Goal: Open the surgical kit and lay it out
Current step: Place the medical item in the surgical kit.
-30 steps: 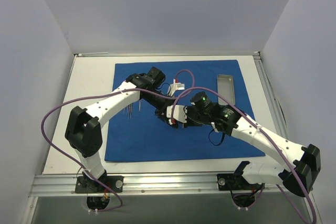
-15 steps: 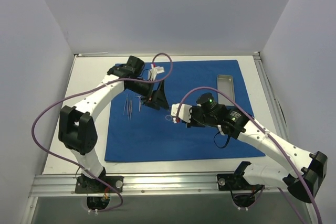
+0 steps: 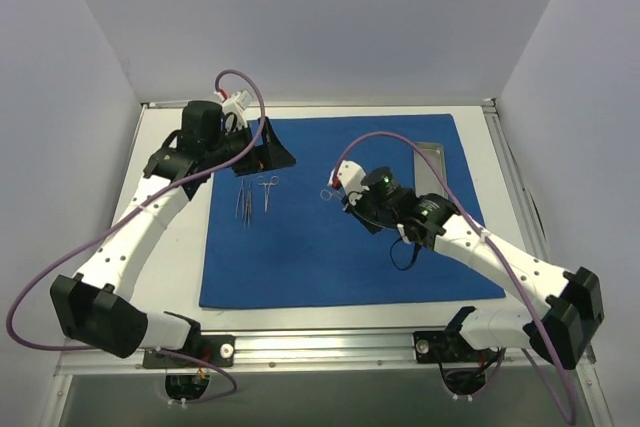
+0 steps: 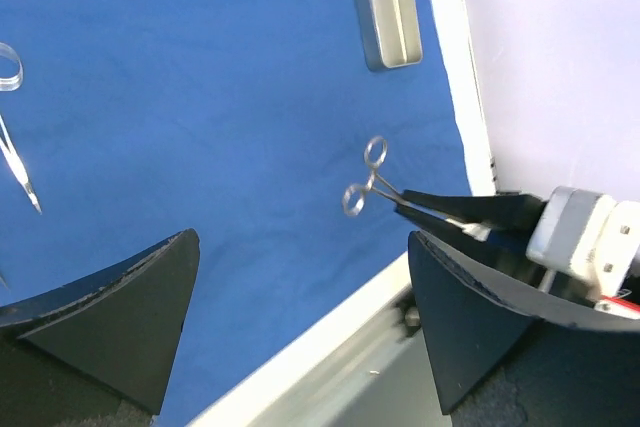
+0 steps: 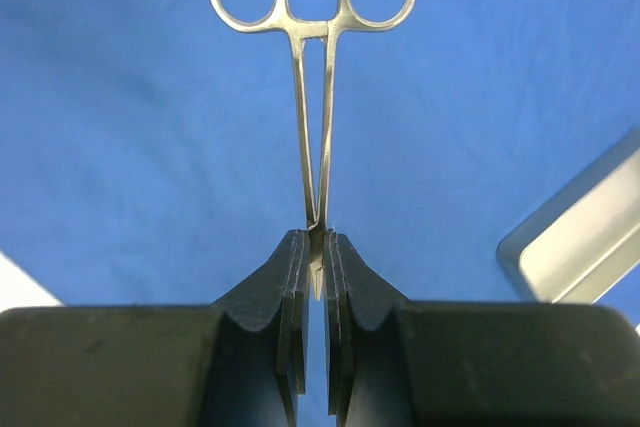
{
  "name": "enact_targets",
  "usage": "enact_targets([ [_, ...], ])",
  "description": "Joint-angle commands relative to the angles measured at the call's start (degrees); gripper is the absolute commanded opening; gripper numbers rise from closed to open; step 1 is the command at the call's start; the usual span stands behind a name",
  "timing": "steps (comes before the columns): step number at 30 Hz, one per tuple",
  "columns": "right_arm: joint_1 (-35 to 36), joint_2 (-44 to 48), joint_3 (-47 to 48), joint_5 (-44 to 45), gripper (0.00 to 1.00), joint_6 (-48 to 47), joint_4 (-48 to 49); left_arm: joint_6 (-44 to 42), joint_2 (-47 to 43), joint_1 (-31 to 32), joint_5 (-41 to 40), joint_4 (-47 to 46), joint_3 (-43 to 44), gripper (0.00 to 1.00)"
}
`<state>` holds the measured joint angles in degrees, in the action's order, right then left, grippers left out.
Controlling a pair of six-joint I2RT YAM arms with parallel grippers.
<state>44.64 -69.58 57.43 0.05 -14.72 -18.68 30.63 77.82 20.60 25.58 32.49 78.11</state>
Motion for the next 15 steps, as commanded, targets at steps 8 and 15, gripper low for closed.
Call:
enact_targets([
  [8,0.36,-6.01,11.03,18.39,0.00,17.35,3.03,19.27,9.10,5.85,-5.11,10.50,15.05,0.94],
  [15,2.46,-6.61,11.74,24.20,0.00,16.92,5.06,25.96,18.41,8.75,-10.97,21.11,26.89,0.94],
])
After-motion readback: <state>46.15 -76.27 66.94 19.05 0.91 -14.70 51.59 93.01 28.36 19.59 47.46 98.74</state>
